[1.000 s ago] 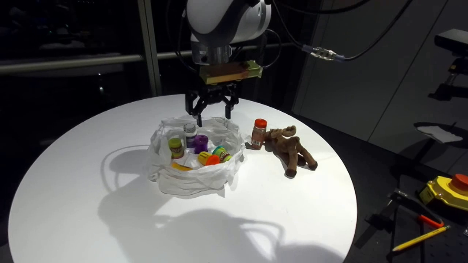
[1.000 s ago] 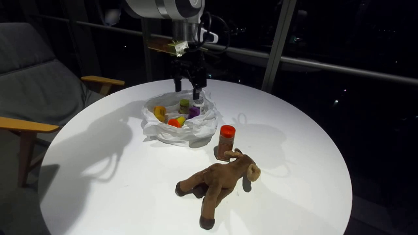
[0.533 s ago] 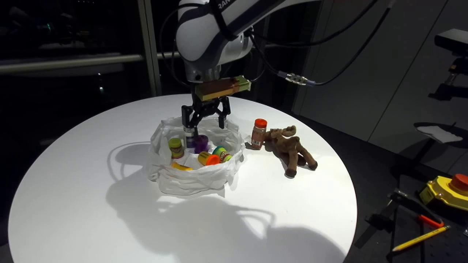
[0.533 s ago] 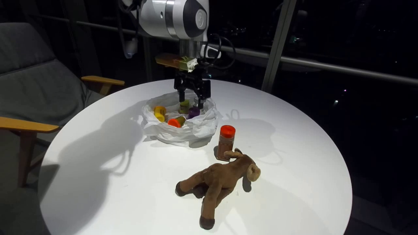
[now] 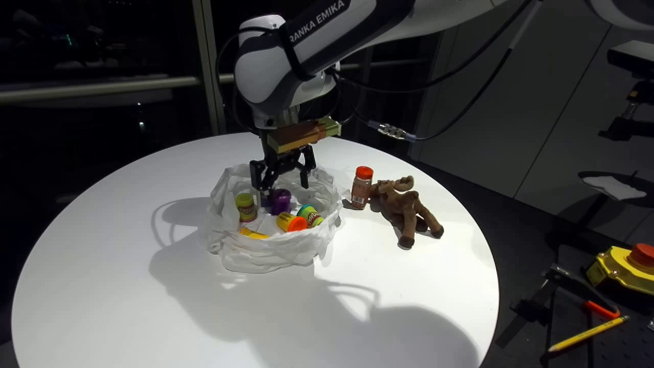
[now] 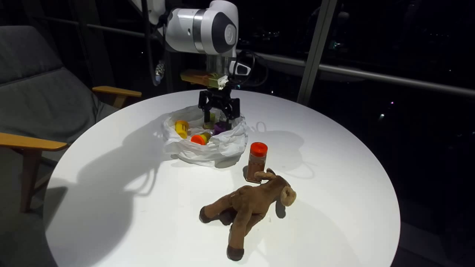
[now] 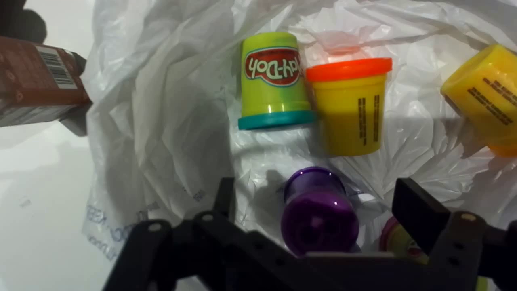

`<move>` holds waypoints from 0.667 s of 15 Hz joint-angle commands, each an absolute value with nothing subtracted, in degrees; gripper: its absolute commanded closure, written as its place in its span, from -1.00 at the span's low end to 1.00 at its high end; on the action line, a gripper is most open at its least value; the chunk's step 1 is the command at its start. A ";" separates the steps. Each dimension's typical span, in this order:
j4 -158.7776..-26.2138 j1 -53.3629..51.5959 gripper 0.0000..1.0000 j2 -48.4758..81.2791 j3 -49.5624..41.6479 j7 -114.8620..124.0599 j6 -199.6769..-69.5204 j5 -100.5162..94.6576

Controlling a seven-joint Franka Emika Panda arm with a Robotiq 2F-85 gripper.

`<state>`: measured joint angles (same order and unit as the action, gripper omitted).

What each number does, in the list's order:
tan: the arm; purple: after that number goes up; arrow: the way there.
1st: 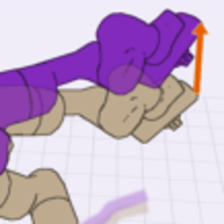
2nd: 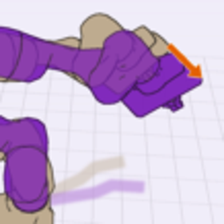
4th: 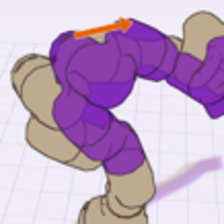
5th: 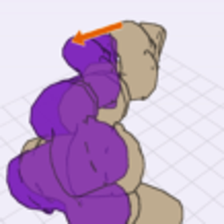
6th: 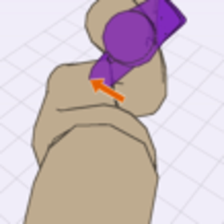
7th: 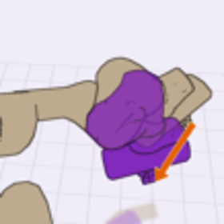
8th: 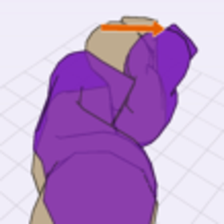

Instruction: Remove the contents from the white plastic and put them on the table

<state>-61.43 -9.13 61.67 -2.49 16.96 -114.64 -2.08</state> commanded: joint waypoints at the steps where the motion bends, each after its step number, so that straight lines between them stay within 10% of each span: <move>1: -52.79 -8.55 -1.00 66.48 -2.00 14.93 -109.71 -2.15; 10: -42.89 -9.20 0.47 72.44 -2.36 11.75 -105.65 -3.12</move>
